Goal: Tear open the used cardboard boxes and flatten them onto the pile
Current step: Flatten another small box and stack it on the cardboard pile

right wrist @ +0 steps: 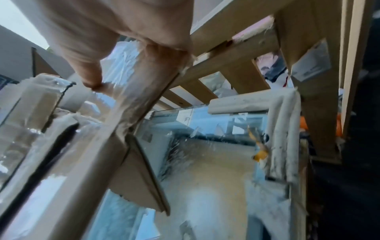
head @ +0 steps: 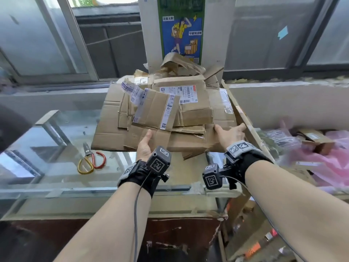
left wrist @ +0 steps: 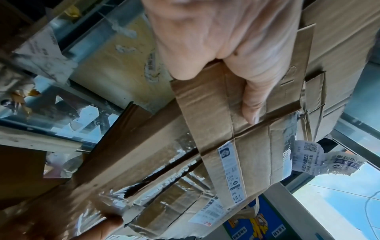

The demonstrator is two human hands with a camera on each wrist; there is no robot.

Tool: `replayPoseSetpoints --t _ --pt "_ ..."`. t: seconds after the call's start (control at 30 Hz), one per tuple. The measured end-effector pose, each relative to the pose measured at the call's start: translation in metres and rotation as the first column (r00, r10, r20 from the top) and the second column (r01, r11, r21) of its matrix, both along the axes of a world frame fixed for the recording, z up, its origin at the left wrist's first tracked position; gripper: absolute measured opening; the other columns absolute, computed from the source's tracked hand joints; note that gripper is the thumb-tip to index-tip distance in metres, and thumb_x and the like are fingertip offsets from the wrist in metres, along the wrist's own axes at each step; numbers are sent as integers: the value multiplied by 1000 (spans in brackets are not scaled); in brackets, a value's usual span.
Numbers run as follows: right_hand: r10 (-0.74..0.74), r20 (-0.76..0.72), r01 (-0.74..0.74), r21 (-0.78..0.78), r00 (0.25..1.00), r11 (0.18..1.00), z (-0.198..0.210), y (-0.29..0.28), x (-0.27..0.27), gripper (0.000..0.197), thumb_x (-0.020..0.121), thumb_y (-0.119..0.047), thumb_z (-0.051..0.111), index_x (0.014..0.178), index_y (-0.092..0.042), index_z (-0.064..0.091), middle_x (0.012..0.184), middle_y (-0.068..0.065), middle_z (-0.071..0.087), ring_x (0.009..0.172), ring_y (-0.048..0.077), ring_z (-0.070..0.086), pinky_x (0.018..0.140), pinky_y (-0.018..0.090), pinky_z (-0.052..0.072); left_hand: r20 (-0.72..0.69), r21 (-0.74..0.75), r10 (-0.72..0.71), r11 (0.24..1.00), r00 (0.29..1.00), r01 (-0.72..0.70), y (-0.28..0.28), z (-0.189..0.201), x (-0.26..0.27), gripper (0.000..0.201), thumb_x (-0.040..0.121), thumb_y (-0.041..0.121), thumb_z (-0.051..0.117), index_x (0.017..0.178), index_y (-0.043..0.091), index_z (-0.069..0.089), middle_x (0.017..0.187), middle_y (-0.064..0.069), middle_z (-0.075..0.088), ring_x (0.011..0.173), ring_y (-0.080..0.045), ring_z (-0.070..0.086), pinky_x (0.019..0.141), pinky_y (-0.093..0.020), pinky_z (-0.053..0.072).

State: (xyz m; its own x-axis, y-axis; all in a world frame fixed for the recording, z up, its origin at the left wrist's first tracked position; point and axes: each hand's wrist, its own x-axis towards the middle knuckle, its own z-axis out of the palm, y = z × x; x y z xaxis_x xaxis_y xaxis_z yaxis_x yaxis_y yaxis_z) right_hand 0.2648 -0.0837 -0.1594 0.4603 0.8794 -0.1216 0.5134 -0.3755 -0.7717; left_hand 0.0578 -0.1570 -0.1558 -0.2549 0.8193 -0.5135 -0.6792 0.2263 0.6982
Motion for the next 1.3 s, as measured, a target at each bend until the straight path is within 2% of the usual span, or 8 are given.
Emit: replayPoseSetpoints --t 0.13,0.33,0.67,0.77,1.03,1.13,1.2,1.3 --pt "-56 -94 64 82 994 995 13 -2 -2 79 83 -50 62 133 2 31 139 23 39 129 38 39 107 42 31 -44 52 3 999 999 -1 -5 20 0 24 91 37 60 82 16 52 78 -5 60 64 -20 56 50 -28 48" --pt "-67 -202 114 231 977 966 35 -20 36 71 85 -45 63 135 -3 34 133 17 48 118 33 49 96 36 40 -34 152 -45 987 998 50 3 41 21 21 89 34 63 86 15 55 86 -5 62 71 -20 60 59 -34 49" --pt "-392 -412 541 354 823 763 60 -74 146 52 86 -37 65 126 -8 50 121 6 57 111 21 55 90 22 38 -31 204 -367 908 930 365 53 63 114 60 76 43 73 127 16 58 115 -5 68 70 -20 70 57 -30 55" --pt "-500 -464 670 351 731 654 62 -104 186 47 88 -34 62 127 -9 51 125 6 57 114 20 55 93 22 37 -25 167 -582 799 813 577 52 75 170 32 84 45 64 93 15 57 72 -3 65 40 -15 61 37 -20 48" --pt "-691 -640 934 128 335 334 48 -199 237 82 76 -62 63 140 -15 42 139 6 50 124 28 50 108 39 36 116 239 -808 587 578 773 12 70 280 22 83 36 69 89 15 64 92 -6 67 67 -22 66 54 -35 58" --pt "-670 -704 920 -58 238 388 48 -238 234 77 78 -76 46 122 -13 51 106 7 63 86 29 63 66 34 51 123 215 -893 450 433 867 -12 64 299 26 84 39 68 81 14 63 76 -6 67 53 -22 66 49 -31 56" --pt "-684 -687 918 -61 246 391 44 -257 232 62 96 -57 34 134 -9 45 119 9 58 103 31 59 53 29 37 141 203 -911 410 388 889 -19 53 309 26 81 38 70 83 13 65 77 -7 69 57 -23 67 54 -33 58" --pt "-665 -712 933 -40 225 358 35 -276 224 56 102 -43 31 145 -7 32 146 12 39 129 29 45 49 31 41 158 188 -940 330 303 925 -30 38 317 50 74 39 75 114 11 66 104 -9 68 75 -26 69 72 -39 59"
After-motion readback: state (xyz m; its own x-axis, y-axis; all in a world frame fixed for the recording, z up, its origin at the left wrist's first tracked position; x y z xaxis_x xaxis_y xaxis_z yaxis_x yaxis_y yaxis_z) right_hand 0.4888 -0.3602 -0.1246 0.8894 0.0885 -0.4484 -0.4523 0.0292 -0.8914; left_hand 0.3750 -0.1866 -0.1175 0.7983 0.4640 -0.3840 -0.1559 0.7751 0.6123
